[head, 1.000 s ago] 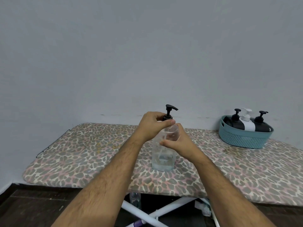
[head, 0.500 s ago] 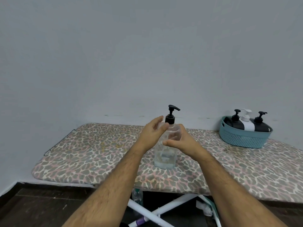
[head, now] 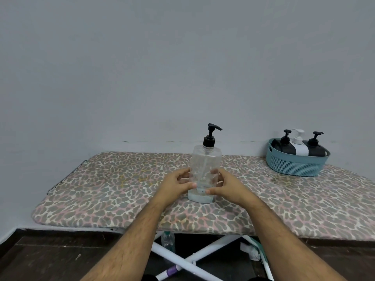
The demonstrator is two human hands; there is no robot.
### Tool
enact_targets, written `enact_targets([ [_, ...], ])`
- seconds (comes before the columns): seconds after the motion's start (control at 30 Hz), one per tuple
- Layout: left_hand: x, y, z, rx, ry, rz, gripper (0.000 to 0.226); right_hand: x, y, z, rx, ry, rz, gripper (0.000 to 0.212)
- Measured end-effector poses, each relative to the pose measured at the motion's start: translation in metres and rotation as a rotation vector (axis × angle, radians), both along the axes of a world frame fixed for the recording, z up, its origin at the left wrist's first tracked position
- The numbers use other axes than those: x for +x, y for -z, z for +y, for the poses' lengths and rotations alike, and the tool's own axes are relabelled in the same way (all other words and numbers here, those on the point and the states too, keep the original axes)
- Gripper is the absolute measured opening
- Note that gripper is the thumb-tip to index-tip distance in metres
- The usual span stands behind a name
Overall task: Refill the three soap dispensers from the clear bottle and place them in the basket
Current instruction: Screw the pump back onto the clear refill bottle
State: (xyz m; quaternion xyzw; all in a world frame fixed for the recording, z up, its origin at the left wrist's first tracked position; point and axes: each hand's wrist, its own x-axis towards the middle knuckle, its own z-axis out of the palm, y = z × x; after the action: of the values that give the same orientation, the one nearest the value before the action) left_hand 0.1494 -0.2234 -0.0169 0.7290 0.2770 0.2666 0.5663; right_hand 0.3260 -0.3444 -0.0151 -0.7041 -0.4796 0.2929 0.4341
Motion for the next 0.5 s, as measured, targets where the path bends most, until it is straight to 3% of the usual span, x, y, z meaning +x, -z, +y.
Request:
enact_targets([
  [0.5, 0.155, -0.005, 0.034, 0.014, 0.029, -0.109, 0.057, 0.121, 0.003, 0.03, 0.219, 0.256, 0.099, 0.07],
])
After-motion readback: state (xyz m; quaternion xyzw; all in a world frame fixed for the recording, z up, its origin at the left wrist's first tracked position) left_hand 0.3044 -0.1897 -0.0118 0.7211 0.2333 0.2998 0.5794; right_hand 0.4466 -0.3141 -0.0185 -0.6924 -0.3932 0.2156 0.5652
